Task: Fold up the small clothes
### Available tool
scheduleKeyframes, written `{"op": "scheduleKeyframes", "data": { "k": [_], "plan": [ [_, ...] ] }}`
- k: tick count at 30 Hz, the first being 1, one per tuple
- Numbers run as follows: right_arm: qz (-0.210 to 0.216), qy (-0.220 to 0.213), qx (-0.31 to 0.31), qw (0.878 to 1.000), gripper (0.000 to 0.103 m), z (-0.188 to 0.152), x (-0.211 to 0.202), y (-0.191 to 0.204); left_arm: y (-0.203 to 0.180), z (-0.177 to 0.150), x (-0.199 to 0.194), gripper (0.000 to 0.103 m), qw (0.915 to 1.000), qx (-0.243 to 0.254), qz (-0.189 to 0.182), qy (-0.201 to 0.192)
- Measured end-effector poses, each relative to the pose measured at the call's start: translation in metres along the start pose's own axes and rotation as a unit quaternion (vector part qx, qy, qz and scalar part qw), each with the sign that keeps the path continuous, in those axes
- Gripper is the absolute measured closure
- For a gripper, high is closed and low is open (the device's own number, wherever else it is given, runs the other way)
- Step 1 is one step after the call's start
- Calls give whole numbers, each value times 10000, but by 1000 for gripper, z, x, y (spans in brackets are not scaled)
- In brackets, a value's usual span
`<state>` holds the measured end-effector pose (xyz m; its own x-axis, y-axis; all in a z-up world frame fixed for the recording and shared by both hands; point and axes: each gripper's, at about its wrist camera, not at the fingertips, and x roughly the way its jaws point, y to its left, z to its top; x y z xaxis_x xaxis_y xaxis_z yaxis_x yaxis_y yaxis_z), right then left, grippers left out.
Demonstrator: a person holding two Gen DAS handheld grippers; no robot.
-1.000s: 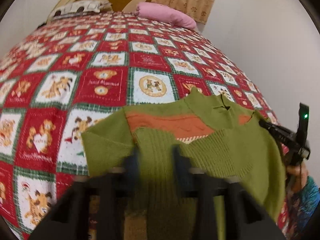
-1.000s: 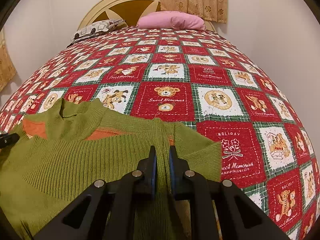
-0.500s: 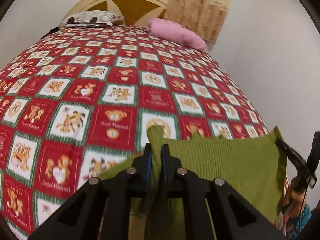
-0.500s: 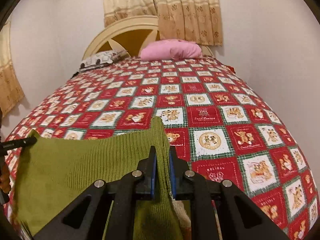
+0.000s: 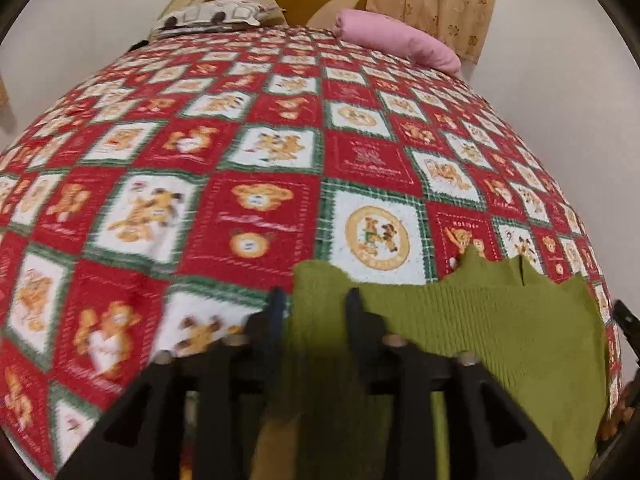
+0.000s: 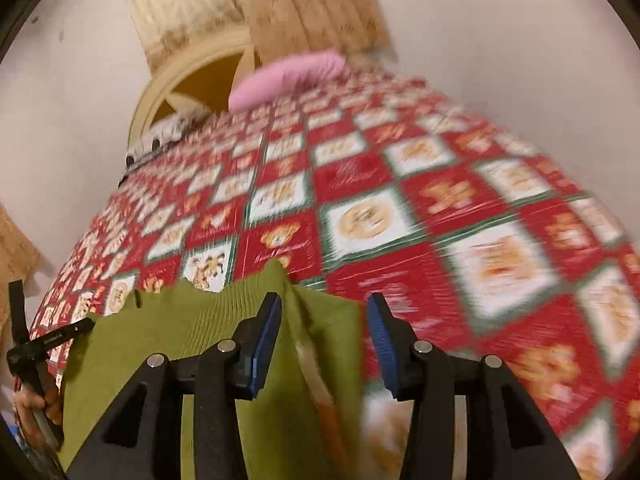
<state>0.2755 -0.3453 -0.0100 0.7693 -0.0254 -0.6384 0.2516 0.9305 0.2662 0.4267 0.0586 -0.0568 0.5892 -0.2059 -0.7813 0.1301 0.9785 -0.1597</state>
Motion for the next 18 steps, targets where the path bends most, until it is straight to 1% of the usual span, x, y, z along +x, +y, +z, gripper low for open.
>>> {"op": "scheduleKeyframes", "data": {
  "k": [3,5,6,8,9,11,12,13,14,15,16,18],
  "plan": [
    [-24,-16,-348,9994,57,-18,-37,0,1,-11,-37,56,9991,212,201,-321],
    [-71,73,-646,9979,57,-34,-55,1,-2,-25,-59,44,9982,326,249,-445],
    [-64,213,-776,9967,57,-46,-60,4,-4,-35,-70,43,9980,352,194,-486],
    [8,475,-821,9955,57,-60,-59,5,-10,-53,-83,42,9981,380,53,-491],
    [-34,596,-815,9949,57,-68,-57,6,-15,-67,-89,42,9982,406,-1,-441],
    [-234,735,-869,9932,57,-83,-51,8,-23,-81,-92,42,9983,446,-34,-363],
    [-247,804,-862,9927,57,-88,-48,10,-28,-92,-93,42,9983,474,-30,-323],
    [-205,921,-811,9922,60,-94,-46,11,-31,-96,-95,42,9983,486,-68,-316],
    [-152,999,-793,9917,68,-99,-45,13,-34,-102,-95,42,9982,503,-147,-298],
    [-218,975,-870,9912,71,-105,-47,16,-37,-109,-95,42,9982,506,-203,-260],
    [-332,881,-1002,9905,85,-109,-51,21,-39,-114,-95,42,9983,501,-166,-240],
    [-327,866,-1017,9905,90,-114,-59,24,-40,-121,-91,39,9986,482,-2,-204]
  ]
}}
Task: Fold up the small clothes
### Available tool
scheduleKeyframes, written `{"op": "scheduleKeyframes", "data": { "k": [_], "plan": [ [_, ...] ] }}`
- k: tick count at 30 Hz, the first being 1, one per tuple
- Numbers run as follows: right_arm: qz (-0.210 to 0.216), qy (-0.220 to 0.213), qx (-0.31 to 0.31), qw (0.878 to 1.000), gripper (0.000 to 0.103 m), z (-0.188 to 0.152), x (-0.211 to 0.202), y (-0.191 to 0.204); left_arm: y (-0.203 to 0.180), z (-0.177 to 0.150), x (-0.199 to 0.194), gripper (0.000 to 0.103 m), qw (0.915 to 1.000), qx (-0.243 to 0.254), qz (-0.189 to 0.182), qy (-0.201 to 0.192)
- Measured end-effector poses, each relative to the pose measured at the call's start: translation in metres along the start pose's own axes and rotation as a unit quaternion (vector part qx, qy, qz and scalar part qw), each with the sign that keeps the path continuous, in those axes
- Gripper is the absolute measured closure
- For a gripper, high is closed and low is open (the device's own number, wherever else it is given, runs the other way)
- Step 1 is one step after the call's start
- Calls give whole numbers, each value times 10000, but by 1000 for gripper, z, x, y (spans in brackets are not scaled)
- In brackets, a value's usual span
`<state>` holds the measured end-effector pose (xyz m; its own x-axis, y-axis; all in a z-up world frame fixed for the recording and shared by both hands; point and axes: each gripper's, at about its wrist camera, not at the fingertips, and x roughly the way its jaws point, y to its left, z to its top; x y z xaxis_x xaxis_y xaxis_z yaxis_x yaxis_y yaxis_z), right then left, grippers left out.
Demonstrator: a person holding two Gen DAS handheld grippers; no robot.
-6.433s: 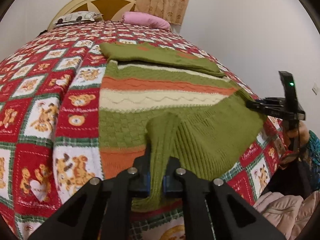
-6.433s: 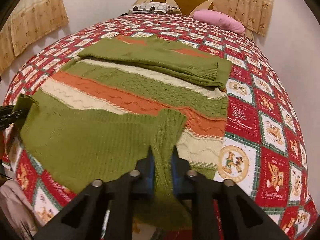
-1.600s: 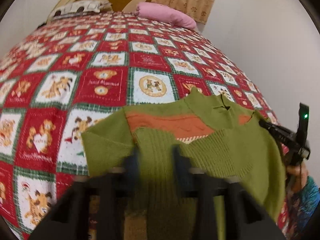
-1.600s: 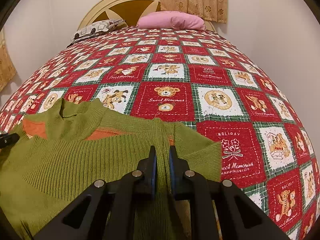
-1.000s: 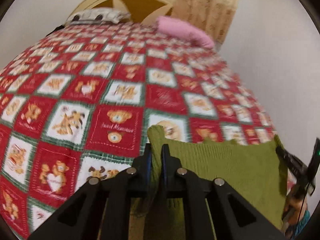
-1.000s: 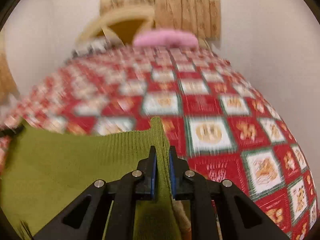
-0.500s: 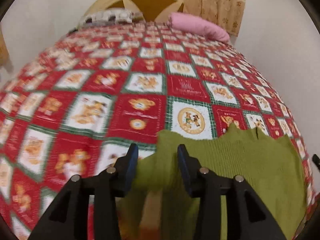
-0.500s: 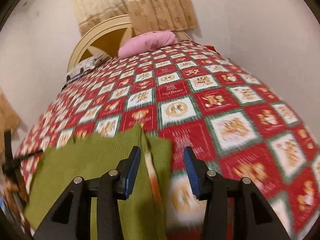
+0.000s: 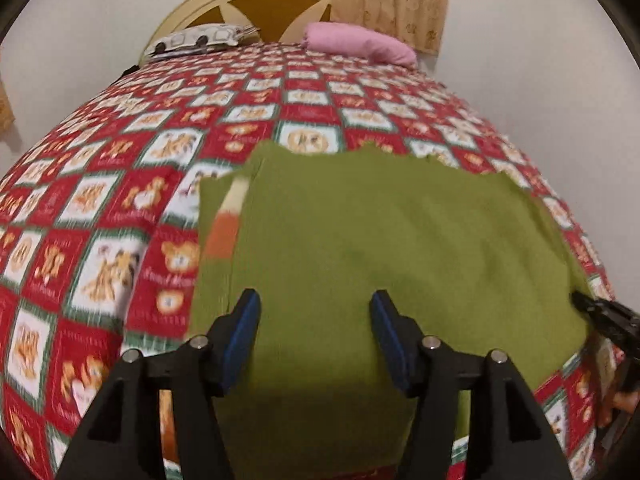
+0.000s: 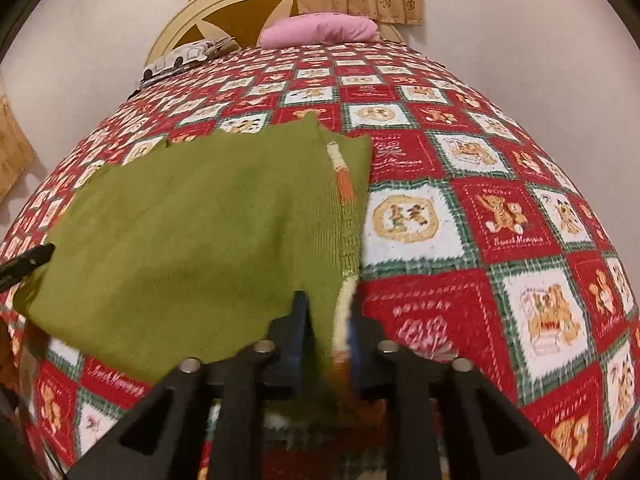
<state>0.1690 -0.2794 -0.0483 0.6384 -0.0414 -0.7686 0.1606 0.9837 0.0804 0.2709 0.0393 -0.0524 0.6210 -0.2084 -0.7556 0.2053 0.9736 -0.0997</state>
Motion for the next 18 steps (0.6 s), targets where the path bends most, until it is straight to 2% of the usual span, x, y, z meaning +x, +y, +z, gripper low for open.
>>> {"op": "scheduleKeyframes", "data": {
  "k": [1,5,9,12,16,18],
  "plan": [
    [4,-9,6,10000,93,-2,-3,0,0,-3,1,38,10000,-1,49,-27],
    [-119,-75,135,9998,94,-15,-12,-16,-6,-13,-1,36,9995,131,239,-177],
    [392,-47,652,9971,94,-18,-13,-40,-14,-17,-1,35,9980,315,507,-199],
    [385,-31,762,9963,94,-12,-25,-41,-13,-18,0,34,9977,334,544,-208],
    [-262,-946,861,9914,92,13,-62,-33,-14,-20,2,31,9974,343,587,-217],
    [-219,-1087,548,9923,92,36,-58,-11,-17,-21,3,29,9967,393,678,-231]
  ]
}}
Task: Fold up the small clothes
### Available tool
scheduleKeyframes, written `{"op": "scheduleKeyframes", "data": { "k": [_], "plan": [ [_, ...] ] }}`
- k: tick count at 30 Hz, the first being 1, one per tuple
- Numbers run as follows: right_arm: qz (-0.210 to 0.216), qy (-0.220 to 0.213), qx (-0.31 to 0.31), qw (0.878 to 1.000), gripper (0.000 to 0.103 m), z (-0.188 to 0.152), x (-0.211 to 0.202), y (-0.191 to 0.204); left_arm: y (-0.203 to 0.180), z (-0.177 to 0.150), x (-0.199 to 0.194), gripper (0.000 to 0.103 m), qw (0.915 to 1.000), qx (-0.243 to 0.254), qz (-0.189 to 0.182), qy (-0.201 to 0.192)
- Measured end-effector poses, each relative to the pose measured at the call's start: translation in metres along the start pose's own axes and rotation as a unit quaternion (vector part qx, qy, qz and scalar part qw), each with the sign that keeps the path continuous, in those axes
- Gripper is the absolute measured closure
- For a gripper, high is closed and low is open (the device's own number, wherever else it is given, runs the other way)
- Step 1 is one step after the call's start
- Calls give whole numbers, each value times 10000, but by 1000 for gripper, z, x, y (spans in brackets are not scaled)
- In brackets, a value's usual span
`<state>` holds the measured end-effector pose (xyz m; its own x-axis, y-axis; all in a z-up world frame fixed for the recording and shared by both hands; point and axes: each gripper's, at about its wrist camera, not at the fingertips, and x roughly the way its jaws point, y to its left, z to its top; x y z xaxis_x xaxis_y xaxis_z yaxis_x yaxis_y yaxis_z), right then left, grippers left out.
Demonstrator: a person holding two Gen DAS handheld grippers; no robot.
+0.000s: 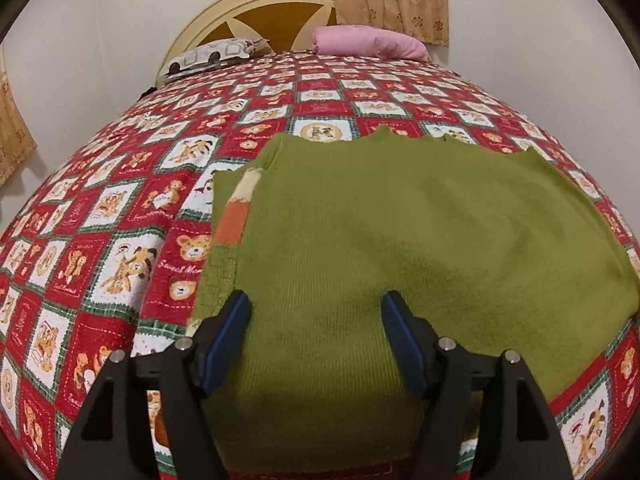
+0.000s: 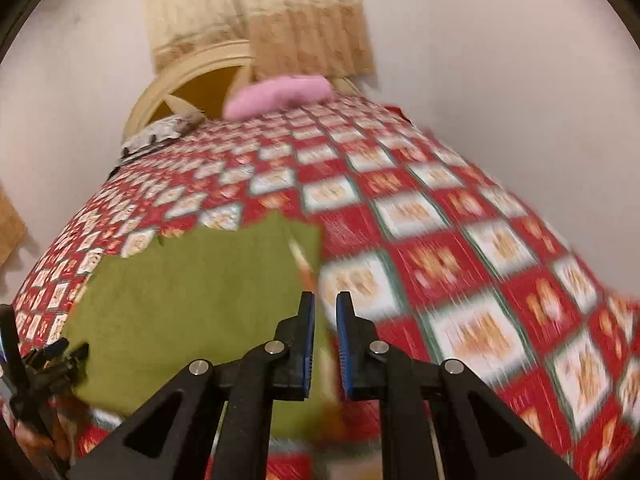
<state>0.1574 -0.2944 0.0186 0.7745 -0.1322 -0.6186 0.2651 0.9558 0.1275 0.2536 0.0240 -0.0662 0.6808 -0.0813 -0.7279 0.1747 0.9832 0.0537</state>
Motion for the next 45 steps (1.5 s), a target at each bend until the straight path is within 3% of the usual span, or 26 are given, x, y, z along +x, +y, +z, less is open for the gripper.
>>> {"op": "scheduleKeyframes", "data": {
  "k": [3,5,9,10,13,14,19,23,32,35,37,39,41,43,45],
  "plan": [
    [157,178,-628,9977,92,12,37,41,-2,-1,1,22,9999,31,166,-17],
    [-102,306,-994,9945,92,13,74,63,1,-1,1,18,9998,-19,212,4],
    [-240,904,-584,9939,93,6,128,47,2,-2,2,16,9998,-52,199,11],
    [-108,839,-393,9956,93,5,132,38,1,-2,3,14,9997,-40,228,18],
    [-106,861,-204,9960,93,8,126,31,5,-2,8,0,9992,-165,344,115],
    [-287,748,-278,9964,93,8,117,34,10,-2,10,0,9989,-288,308,181],
    [104,271,-679,9973,93,-11,65,62,30,-5,19,0,9949,-886,-265,401],
    [595,617,-825,9929,93,-36,69,83,24,-5,17,0,9962,-780,-136,362],
    [730,669,-672,9928,90,-44,79,79,29,-3,13,0,9944,-958,-269,342],
    [703,649,-697,9930,89,-44,79,80,38,-3,4,0,9861,-1487,-726,169],
    [725,651,-675,9930,89,-44,79,79,51,-8,6,0,9705,-2140,-1098,155],
    [797,654,-604,9928,89,-44,78,78,61,-14,5,8,9589,-2560,-1224,35],
    [851,658,-546,9927,89,-44,78,76,66,-17,2,32,9548,-2724,-1186,-58],
    [891,662,-505,9925,89,-43,79,75,71,-21,2,46,9513,-2852,-1166,-84],
    [899,661,-499,9925,89,-43,79,75,75,-24,7,49,9464,-2978,-1247,-83]
  ]
}}
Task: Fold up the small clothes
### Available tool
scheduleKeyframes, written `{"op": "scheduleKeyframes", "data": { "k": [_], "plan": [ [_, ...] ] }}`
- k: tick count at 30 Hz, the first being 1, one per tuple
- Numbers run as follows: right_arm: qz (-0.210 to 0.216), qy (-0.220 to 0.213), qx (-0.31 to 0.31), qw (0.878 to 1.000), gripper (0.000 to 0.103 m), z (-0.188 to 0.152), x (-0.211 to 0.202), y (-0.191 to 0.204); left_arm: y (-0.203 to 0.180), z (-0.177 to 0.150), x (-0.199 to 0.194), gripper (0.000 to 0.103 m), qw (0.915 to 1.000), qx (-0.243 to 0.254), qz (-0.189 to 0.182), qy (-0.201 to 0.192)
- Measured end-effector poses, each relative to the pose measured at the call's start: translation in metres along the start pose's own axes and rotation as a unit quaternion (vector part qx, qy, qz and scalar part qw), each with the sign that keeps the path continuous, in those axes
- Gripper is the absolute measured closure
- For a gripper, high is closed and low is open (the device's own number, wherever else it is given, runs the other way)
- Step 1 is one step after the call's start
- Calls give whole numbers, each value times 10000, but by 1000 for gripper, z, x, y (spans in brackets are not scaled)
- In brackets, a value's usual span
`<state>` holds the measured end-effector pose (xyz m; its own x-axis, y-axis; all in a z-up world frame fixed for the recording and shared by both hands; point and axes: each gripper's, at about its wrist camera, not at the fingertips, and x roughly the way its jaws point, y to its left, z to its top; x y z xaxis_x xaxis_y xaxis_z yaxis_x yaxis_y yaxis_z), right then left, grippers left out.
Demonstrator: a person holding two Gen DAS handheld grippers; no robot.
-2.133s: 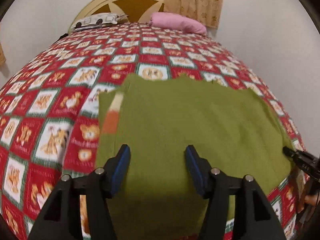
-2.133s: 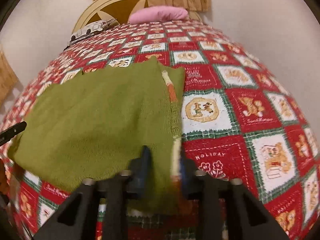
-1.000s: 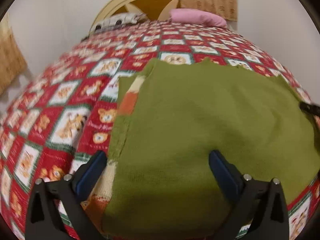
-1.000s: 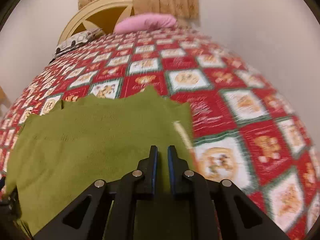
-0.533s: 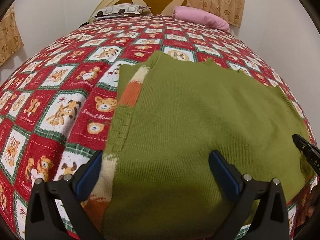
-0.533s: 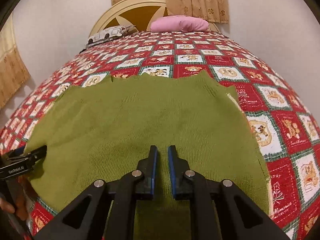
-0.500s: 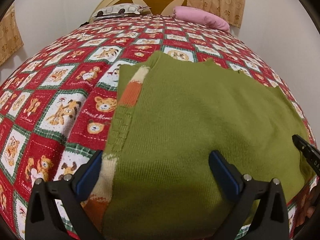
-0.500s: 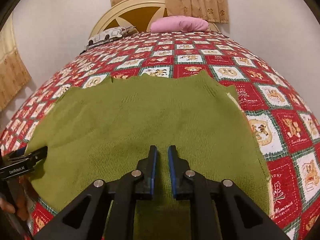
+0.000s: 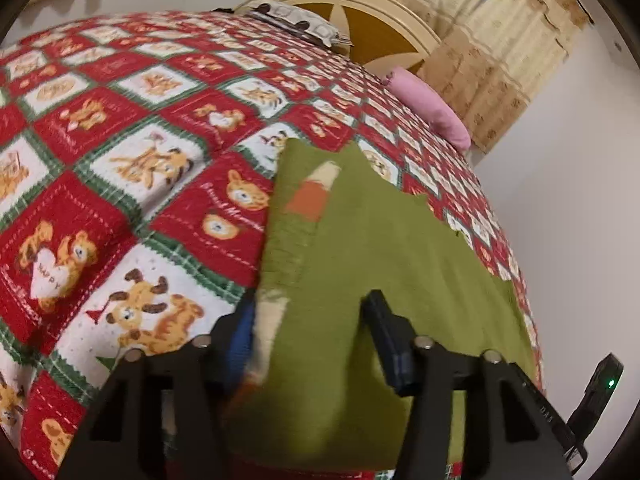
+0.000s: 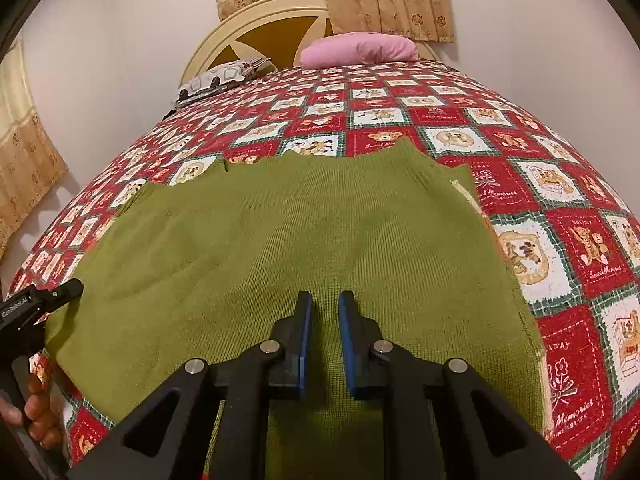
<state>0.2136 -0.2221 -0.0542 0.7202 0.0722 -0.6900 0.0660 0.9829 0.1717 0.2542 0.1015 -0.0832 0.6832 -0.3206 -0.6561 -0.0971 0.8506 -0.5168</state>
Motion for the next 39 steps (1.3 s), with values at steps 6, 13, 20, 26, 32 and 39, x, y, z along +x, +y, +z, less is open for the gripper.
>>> {"op": "scheduleKeyframes", "data": {
  "k": [6,13,20,26,32,39],
  "plan": [
    [46,-2,43,10000,89,0,0,-1,-14,-2,4,36,9991,306,297,23],
    [71,-7,67,10000,89,0,0,-3,-33,-2,-7,77,9950,698,676,-221],
    [111,-11,107,9999,89,0,1,-4,-102,-7,-18,78,9756,1950,687,-740],
    [115,-11,109,9999,89,0,1,-4,-144,-38,9,79,9582,2810,326,-423],
    [119,-7,113,9999,88,0,2,-5,-149,-57,24,79,9483,3150,310,-227],
    [173,15,135,9998,82,1,1,-7,-149,-60,22,79,9509,3079,199,-242]
  ]
}}
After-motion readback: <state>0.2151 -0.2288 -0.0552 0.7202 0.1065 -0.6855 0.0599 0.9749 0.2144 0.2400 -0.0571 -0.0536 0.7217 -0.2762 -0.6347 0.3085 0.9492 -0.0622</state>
